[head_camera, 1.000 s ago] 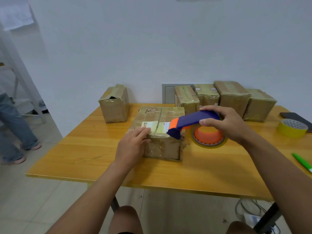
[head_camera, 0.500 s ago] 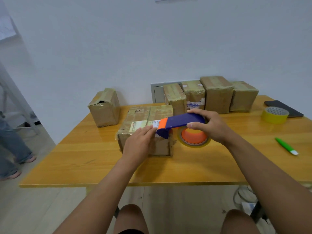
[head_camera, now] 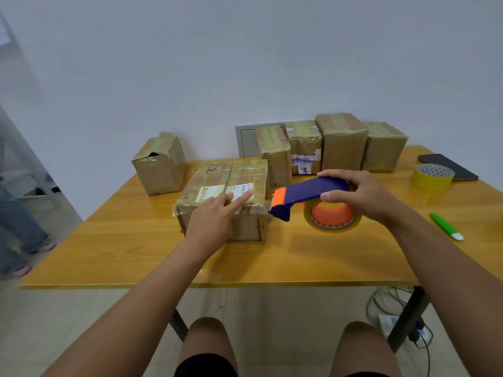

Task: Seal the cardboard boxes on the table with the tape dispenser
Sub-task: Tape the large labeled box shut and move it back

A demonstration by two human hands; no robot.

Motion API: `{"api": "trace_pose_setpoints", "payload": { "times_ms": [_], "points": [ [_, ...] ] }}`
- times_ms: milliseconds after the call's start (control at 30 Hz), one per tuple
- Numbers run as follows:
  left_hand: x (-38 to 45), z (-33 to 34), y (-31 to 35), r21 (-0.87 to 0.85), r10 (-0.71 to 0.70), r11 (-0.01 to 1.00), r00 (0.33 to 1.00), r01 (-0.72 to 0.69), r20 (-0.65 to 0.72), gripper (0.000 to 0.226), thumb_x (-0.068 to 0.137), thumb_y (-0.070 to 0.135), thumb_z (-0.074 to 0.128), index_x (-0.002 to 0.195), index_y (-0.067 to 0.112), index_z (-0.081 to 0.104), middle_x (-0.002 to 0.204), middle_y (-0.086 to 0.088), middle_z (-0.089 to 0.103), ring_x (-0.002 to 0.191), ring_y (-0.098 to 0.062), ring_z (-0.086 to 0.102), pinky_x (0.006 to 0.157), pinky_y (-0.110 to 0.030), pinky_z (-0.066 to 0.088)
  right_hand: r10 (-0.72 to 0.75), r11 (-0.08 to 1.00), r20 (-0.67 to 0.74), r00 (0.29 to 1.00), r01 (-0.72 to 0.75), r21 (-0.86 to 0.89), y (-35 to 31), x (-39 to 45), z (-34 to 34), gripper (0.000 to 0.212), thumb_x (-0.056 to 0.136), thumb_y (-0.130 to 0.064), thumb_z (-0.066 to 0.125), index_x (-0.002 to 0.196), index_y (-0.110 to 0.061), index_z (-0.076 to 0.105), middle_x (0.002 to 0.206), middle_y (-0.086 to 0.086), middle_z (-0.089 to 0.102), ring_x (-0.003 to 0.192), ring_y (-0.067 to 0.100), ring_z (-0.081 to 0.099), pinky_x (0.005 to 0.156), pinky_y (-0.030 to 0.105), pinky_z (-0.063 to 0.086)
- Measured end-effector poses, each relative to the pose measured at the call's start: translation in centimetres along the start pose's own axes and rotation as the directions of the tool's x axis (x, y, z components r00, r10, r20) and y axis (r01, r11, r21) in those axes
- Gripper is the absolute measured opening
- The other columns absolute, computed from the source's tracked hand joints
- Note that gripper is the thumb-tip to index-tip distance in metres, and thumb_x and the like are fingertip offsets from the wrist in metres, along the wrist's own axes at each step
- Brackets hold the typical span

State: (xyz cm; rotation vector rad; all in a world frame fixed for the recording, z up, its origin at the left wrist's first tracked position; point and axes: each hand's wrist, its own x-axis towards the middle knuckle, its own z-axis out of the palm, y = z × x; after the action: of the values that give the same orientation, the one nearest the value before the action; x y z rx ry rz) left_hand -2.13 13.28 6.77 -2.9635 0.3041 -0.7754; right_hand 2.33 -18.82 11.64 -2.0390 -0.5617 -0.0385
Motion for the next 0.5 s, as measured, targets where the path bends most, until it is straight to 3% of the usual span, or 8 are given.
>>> {"api": "trace_pose_setpoints", "payload": {
  "times_ms": [133,233,400,500],
  "points": [
    [0.3,-0.4,0.0,0.049,-0.025,0.999,0.997,0.021,0.079,0.068,0.095,0.023,0.059,0.149,0.048,0.025,0.145,-0.002,0.046,0.122,-0.021,0.051,0.081,-0.034,0.051,-0.014,1.0,0.044,0.999,0.015,-0.016,-0.3,0.4,-1.1,0.049,0.069,-0.048,0.069,0.118,-0.046,0.061,0.12,-0.02,0.056,0.1,-0.002,0.055,0.071,0.016,0.044],
    [0.4,-0.2,0.0,0.047,-0.034,0.998,0.998,0.032,0.061,0.061,0.097,0.026,0.055,0.148,0.048,0.028,0.144,-0.001,0.048,0.122,-0.02,0.052,0.082,-0.034,0.051,-0.009,0.999,0.089,0.996,0.013,-0.053,-0.6,0.8,-1.2,0.049,0.068,-0.049,0.07,0.116,-0.046,0.061,0.119,-0.019,0.057,0.102,0.004,0.056,0.072,0.017,0.045],
    [0.4,0.2,0.2,0.046,-0.048,0.998,0.997,0.046,0.063,0.06,0.098,0.026,0.054,0.149,0.046,0.028,0.144,-0.003,0.046,0.122,-0.022,0.05,0.086,-0.035,0.05,-0.043,0.98,0.112,0.993,0.063,-0.187,-2.6,2.6,0.0,0.046,0.079,-0.043,0.078,0.121,-0.029,0.066,0.117,-0.005,0.06,0.098,0.011,0.056,0.075,0.024,0.042],
    [0.3,0.2,0.3,0.031,-0.057,0.998,0.997,0.055,0.056,0.054,0.101,0.03,0.049,0.149,0.044,0.028,0.144,-0.003,0.046,0.122,-0.023,0.049,0.089,-0.036,0.048,0.03,0.897,0.148,0.989,0.038,-0.44,-3.2,3.6,0.7,0.051,0.078,-0.051,0.075,0.123,-0.029,0.064,0.115,-0.003,0.057,0.094,0.015,0.055,0.072,0.026,0.045]
  ]
}}
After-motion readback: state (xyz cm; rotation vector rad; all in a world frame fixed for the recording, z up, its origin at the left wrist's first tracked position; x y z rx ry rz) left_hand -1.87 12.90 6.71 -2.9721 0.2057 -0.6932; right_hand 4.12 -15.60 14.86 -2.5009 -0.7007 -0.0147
